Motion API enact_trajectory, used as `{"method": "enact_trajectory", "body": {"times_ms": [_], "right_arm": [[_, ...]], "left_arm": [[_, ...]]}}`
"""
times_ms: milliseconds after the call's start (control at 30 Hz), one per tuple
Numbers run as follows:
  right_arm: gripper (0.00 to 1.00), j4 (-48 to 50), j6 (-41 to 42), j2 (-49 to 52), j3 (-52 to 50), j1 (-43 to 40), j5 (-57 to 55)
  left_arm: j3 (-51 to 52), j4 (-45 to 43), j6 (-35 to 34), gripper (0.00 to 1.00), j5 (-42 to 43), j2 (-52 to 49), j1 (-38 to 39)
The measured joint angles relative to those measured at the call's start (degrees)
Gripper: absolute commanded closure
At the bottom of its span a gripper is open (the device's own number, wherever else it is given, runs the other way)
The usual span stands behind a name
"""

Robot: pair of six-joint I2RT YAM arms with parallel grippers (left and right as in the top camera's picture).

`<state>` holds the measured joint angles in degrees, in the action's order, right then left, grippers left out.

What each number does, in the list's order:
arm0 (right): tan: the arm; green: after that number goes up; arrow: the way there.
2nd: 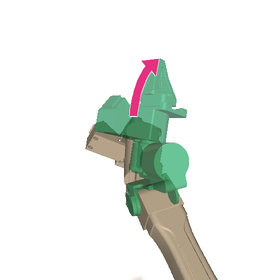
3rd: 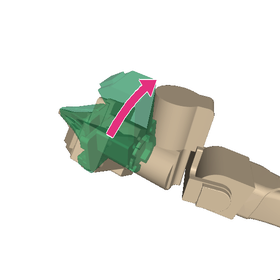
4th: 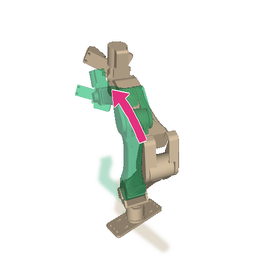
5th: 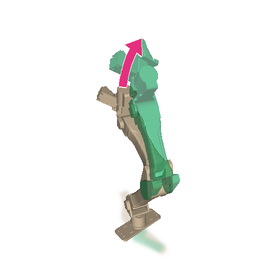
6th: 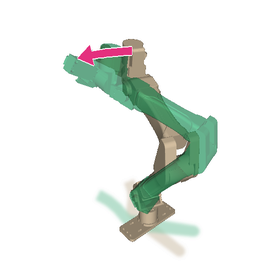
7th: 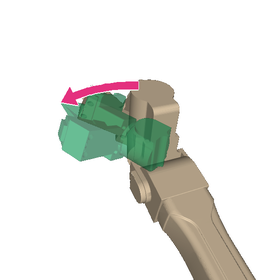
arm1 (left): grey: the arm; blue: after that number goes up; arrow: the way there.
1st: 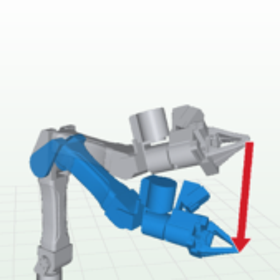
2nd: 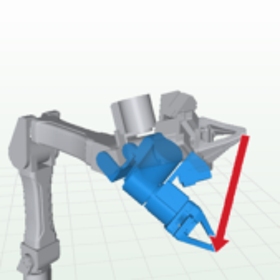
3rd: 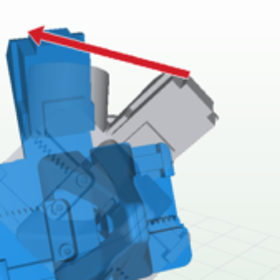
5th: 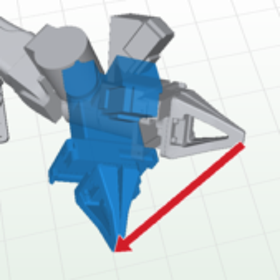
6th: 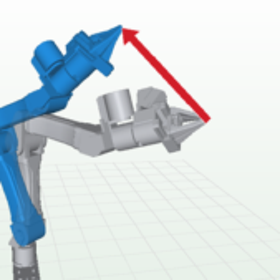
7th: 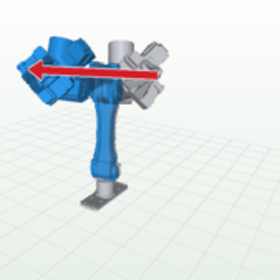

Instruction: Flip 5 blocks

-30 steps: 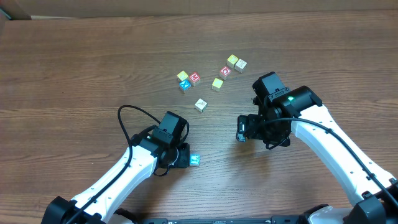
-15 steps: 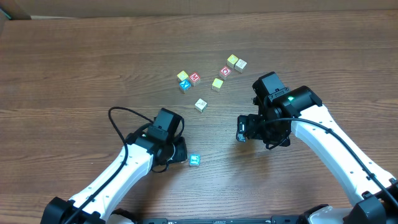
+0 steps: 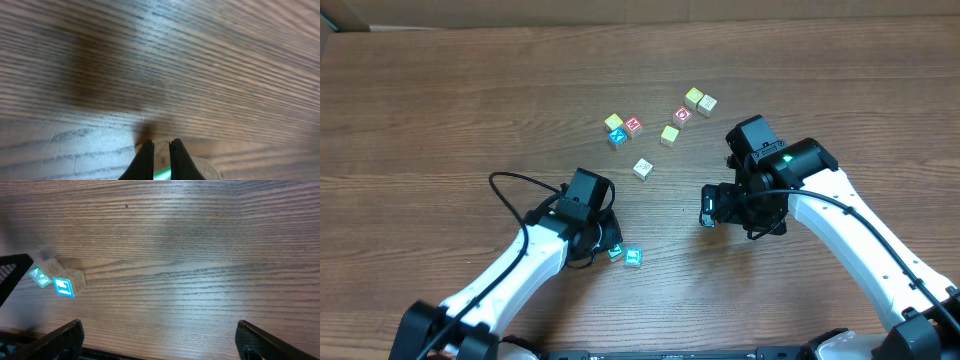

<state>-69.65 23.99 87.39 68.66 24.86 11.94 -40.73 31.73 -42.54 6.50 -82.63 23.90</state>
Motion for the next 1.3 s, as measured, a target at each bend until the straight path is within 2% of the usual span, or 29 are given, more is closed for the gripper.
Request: {"method": "enact_trajectory", "body": {"times_ms": [200, 500, 900, 1300], "right_arm": [[0.03, -0.2, 0.0, 0.0, 0.0, 0.0, 0.0], [0.02, -0.2, 0.0, 0.0, 0.0, 0.0, 0.0], [0.02, -0.2, 0.0, 0.0, 0.0, 0.0, 0.0], [0.02, -0.5, 0.0, 0.0, 0.0, 0.0, 0.0]], "left_arm": [[0.0, -3.3, -0.7, 0.96, 0.8, -5.3, 0.0], [0.0, -1.4, -0.6, 0.96, 1.9, -5.4, 0.0], [0.0, -5.0, -0.6, 0.96, 4.4, -5.4, 0.0], [-0.3, -4.2, -0.2, 0.96, 5.2, -5.4, -0.6]]}}
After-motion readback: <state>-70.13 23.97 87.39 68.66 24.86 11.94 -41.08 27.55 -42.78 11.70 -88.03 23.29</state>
